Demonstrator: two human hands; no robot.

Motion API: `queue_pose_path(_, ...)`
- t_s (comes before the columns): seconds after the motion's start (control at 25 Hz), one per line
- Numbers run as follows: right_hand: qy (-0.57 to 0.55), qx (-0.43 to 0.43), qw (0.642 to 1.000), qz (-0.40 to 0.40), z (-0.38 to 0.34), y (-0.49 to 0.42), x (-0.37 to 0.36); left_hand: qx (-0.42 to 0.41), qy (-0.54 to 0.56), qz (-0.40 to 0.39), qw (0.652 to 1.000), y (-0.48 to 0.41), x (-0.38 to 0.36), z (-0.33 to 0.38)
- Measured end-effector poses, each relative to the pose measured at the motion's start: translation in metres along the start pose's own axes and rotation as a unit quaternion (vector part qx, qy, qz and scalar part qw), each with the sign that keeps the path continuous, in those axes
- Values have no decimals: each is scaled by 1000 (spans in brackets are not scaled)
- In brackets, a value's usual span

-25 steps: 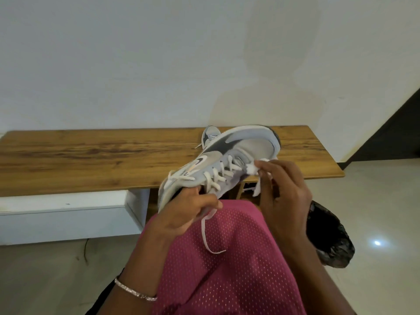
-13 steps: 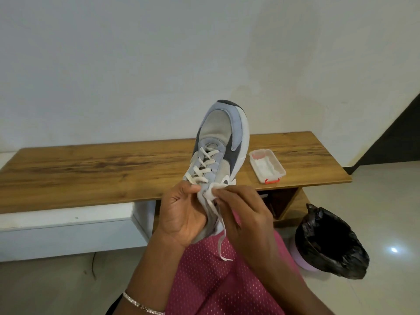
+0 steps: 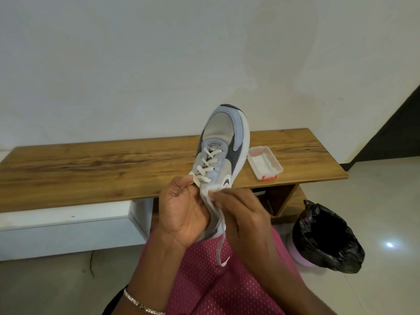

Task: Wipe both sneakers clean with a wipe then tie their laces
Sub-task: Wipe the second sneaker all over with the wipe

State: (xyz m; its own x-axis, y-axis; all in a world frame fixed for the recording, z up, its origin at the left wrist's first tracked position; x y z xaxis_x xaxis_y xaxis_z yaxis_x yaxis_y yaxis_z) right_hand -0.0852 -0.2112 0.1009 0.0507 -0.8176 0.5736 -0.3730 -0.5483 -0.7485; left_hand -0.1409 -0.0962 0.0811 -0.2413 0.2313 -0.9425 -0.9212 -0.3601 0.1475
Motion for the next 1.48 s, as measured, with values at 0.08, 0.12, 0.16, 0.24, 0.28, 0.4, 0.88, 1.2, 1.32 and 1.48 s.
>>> queue_pose_path(0.08,-27,2,1000,0,-4,7,-1,-18,9,1,1000,-1,0,2)
queue_pose_path(0.12,-28,3,1000,5,-3,6,-2,-23,12,2,1000,-1,-1,3)
queue_pose_path(0.16,-22,4,1000,14,-1,2,-2,-21,14,-3,1000,-1,-3,1)
queue_pose_path(0.24,5,10,999,33,4,-10,-1,-8,22,-14,1000,0,-7,-4)
queue_pose_path(0.28,21,16,999,41,6,-17,0,-5,27,-15,1000,0,-7,-5)
queue_pose_path(0.4,64,20,996,52,12,-33,1,-14,26,-26,999,-1,-7,-7)
queue_pose_path(0.88,35,40,998,-22,-7,-11,-11,-60,26,-28,997,5,-3,13)
queue_pose_path(1.2,27,-4,999,23,9,-35,-8,-40,10,-65,997,3,-5,5)
queue_pose_path(1.32,14,7,1000,-1,-2,-4,-6,-40,12,-52,998,4,-2,11)
queue_pose_path(1.48,22,24,999,-28,7,-6,-7,-36,17,-52,998,2,-4,10)
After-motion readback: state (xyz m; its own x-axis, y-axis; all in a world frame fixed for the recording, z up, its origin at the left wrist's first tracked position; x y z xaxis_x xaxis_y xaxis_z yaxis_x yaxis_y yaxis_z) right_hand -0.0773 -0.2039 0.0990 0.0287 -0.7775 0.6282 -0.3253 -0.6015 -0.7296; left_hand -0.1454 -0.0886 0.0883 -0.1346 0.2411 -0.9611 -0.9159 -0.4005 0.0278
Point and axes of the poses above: each hand's wrist, its own y-axis away from the middle knuckle, its own x-axis out of the back of the hand, z = x × y, the point moved 4 cm from there along -y, towards the middle knuckle, and after that the axes turned 9 degrees about y, right-handed, at the moved point
